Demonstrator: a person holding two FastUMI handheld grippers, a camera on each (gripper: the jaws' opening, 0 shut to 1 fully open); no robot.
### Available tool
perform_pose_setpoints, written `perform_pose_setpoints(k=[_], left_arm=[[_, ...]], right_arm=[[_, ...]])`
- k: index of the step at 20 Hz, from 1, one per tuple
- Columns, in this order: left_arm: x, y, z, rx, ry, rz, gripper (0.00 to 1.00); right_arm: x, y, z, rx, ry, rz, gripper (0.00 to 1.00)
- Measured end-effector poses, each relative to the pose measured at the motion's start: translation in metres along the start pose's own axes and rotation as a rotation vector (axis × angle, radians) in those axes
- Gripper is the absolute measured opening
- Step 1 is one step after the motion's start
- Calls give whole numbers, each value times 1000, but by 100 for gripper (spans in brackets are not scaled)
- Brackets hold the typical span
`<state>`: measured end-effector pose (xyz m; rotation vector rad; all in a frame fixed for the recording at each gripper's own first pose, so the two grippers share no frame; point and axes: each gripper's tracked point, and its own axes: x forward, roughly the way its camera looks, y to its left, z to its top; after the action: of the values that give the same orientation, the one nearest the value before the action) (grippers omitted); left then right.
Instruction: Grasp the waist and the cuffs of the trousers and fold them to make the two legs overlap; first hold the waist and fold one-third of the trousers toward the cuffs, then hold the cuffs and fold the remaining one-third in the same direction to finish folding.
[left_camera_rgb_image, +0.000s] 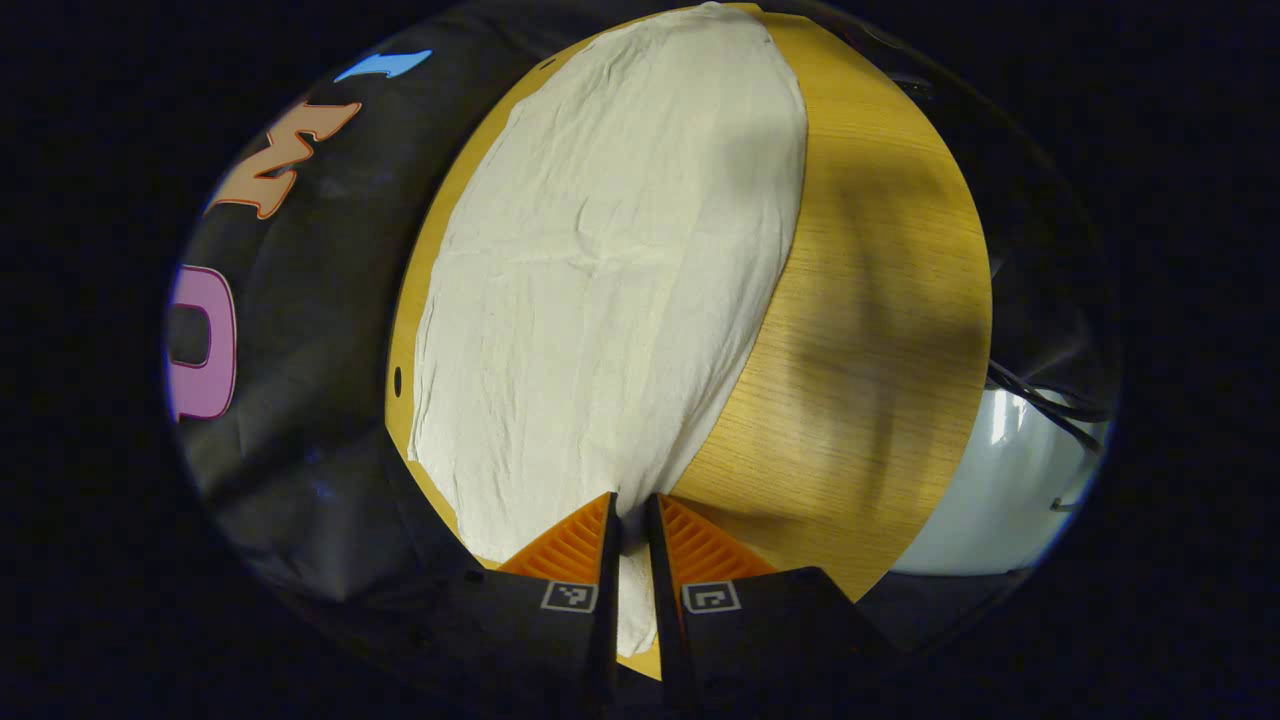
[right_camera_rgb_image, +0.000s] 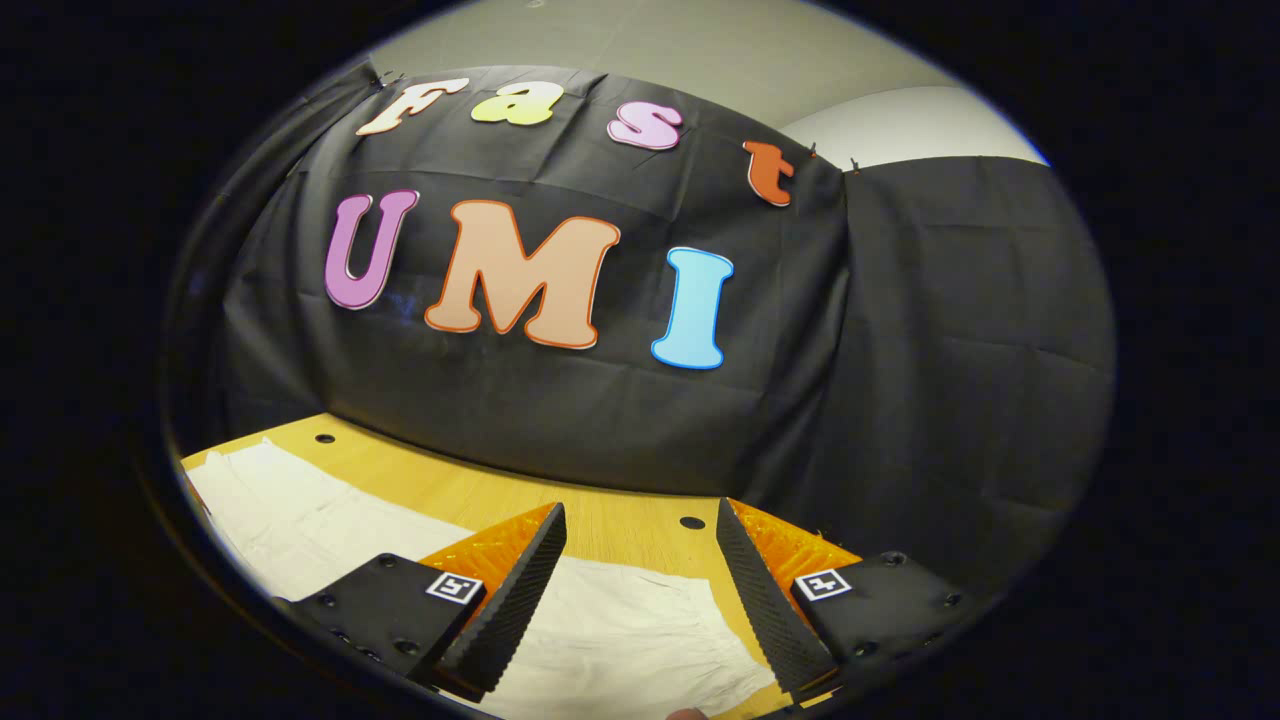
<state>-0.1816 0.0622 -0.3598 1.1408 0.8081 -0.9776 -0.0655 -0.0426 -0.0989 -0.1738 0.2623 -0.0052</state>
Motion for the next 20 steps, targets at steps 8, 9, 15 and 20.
perform_pose_setpoints(k=[8,9,15,20], left_arm=[[0,-2,0,-21,13,4,0],[0,-2,0,-23,16,5,0],[-1,-2,0,-30,25,23,0],[0,-3,0,-26,31,43,0]], right_arm=[[-22,-10,-69,-280,144,155,98],[-25,-13,-81,-302,172,173,98],[-51,-26,-161,-459,340,274,99],[-73,-29,-215,-645,438,391,99]])
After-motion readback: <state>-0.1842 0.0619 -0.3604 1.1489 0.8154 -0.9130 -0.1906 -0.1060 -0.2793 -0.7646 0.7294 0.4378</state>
